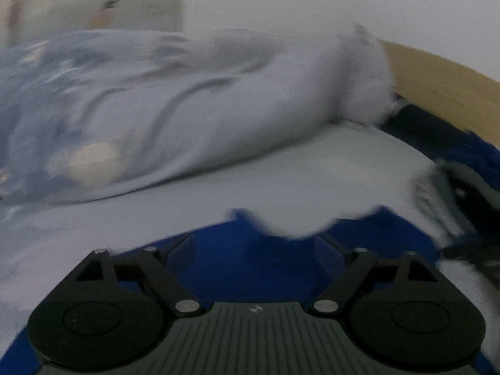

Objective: Fold clothes

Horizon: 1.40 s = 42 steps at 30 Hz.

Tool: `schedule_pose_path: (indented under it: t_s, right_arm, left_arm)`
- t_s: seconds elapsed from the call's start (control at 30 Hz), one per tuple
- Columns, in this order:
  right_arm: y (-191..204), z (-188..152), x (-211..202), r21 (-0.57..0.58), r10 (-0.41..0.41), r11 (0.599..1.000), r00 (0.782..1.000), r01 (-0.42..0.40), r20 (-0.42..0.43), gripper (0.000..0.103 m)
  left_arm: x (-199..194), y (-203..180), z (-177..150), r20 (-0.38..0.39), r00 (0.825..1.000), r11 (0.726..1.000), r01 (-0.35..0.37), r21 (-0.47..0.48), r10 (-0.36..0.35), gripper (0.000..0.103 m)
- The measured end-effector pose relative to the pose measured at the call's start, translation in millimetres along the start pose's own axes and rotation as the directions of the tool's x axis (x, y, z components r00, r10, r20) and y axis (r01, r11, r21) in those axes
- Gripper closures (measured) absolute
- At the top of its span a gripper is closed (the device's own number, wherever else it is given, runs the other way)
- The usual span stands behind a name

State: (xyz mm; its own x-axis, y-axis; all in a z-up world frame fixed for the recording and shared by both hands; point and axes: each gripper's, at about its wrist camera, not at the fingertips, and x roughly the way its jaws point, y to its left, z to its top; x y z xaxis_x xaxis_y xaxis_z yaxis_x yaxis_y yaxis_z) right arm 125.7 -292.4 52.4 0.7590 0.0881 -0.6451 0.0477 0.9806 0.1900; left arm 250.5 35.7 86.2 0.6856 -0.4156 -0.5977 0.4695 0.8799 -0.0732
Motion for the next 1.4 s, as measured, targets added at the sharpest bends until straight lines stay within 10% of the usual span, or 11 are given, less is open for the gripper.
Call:
schedule_pose_path:
  t_s: [0.23,0.37,0.4,0.53,0.77,1.03,1.1,1.17,1.4]
  right_arm:
    - [-39,-30,29,0.339,0.033,0.940,0.999,-0.043,0.035,0.040]
    - [-47,-30,47,0.417,0.067,0.905,0.996,-0.084,0.055,0.079]
    - [-43,-30,49,0.386,0.067,0.919,0.996,-0.084,0.056,0.093]
    - [7,-32,45,0.003,0.026,1.000,0.992,-0.026,0.128,0.093]
    - [80,-56,45,-0.484,0.083,0.875,0.979,0.016,0.184,0.093]
    - [87,-58,59,-0.510,0.078,0.860,0.984,0.016,0.161,0.093]
    - [87,-59,57,-0.517,0.073,0.856,0.983,0.026,0.170,0.093]
    - [87,-60,56,-0.522,0.071,0.852,0.981,0.035,0.181,0.093]
    - [93,-67,44,-0.598,0.043,0.790,0.961,0.134,0.272,0.093]
  left_arm:
    - [63,-103,42,-0.171,0.976,0.990,0.140,0.019,-0.135,0.016]
    - [111,-132,63,-0.265,0.951,0.987,0.156,-0.033,-0.160,0.017]
    - [120,-138,67,-0.285,0.946,0.988,0.151,-0.034,-0.155,0.020]
    - [144,-159,74,-0.351,0.929,0.992,0.123,-0.002,-0.116,0.020]
    - [154,-172,62,-0.423,0.906,0.991,0.081,0.107,-0.029,0.020]
    - [164,-216,50,-0.453,0.889,0.938,0.099,0.331,0.066,0.023]
    - [174,-220,45,-0.455,0.883,0.929,0.065,0.363,0.116,0.062]
    - [173,-210,45,-0.441,0.891,0.950,0.040,0.309,0.105,0.089]
    - [118,-132,64,-0.302,0.951,0.998,0.065,0.000,-0.063,0.095]
